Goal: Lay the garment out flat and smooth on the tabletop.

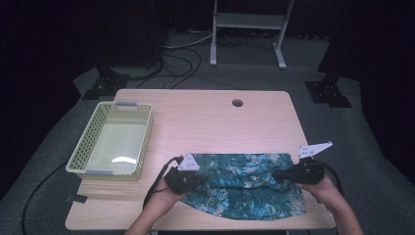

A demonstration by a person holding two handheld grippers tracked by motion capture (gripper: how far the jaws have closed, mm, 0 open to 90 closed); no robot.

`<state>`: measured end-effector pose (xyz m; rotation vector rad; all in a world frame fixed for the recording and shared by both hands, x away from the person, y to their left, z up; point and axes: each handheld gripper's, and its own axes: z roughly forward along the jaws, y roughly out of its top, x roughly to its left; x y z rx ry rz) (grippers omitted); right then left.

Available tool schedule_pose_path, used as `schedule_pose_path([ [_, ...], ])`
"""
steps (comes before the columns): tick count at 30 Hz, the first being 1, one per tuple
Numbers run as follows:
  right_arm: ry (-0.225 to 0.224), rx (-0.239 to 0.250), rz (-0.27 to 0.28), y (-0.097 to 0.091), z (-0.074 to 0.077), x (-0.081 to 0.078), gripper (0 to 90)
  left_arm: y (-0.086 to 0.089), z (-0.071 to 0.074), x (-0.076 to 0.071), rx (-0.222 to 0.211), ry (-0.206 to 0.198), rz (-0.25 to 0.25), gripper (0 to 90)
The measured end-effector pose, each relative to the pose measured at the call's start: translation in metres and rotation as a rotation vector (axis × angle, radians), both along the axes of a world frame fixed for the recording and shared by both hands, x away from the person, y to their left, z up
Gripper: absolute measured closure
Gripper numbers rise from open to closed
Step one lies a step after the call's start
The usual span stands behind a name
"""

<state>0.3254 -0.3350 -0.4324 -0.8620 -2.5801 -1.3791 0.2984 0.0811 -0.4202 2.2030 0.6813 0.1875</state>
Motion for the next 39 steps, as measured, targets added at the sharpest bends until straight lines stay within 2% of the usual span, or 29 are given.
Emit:
schedule_pose_path([
  [2,-0.007,0.021,0.0,-0.004,0.003,-0.006,86.6,0.005,0.002,0.011,-0.015,0.014,0.02,88.1],
  [6,-0.013,-0.013,-0.006,-0.007,-0.002,-0.016,86.6,0.006,-0.008,0.022,0.01,0.057,0.027,88.1],
  [10,0.016,-0.053,-0.008,-0.01,-0.015,-0.021,86.7,0.002,-0.027,0.02,0.049,0.099,0.006,88.0],
  [15,0.033,-0.096,-0.012,-0.011,-0.028,-0.025,87.1,0.008,-0.04,0.017,0.032,0.145,0.01,87.9],
  [21,0.059,-0.125,0.0,-0.004,-0.038,-0.025,88.0,0.017,-0.045,0.004,0.033,0.168,-0.005,87.9],
  [24,0.061,-0.125,0.015,0.002,-0.041,-0.026,88.0,0.026,-0.046,-0.012,0.027,0.177,-0.007,87.9],
  [25,0.061,-0.127,0.02,0.004,-0.041,-0.026,88.0,0.026,-0.046,-0.012,0.027,0.177,-0.007,87.9],
  [27,0.054,-0.127,0.029,0.007,-0.041,-0.028,87.9,0.034,-0.046,-0.024,0.015,0.185,-0.007,87.8],
  [31,0.039,-0.104,0.049,0.008,-0.035,-0.035,88.0,0.042,-0.046,-0.04,-0.003,0.178,-0.009,87.8],
  [35,0.01,-0.069,0.071,0.009,-0.022,-0.044,86.8,0.047,-0.038,-0.039,-0.046,0.168,0.0,86.4],
  [36,0.016,-0.056,0.078,0.008,-0.019,-0.045,83.4,0.047,-0.037,-0.037,-0.061,0.18,-0.001,81.7],
  [37,0.012,-0.054,0.083,0.008,-0.016,-0.046,75.4,0.046,-0.036,-0.035,-0.07,0.201,-0.008,68.6],
  [38,0.011,-0.052,0.079,0.008,-0.014,-0.046,64.5,0.044,-0.035,-0.035,-0.07,0.212,-0.01,49.6],
  [39,0.011,-0.047,0.067,0.008,-0.012,-0.046,60.5,0.04,-0.034,-0.036,-0.062,0.196,0.008,36.7],
])
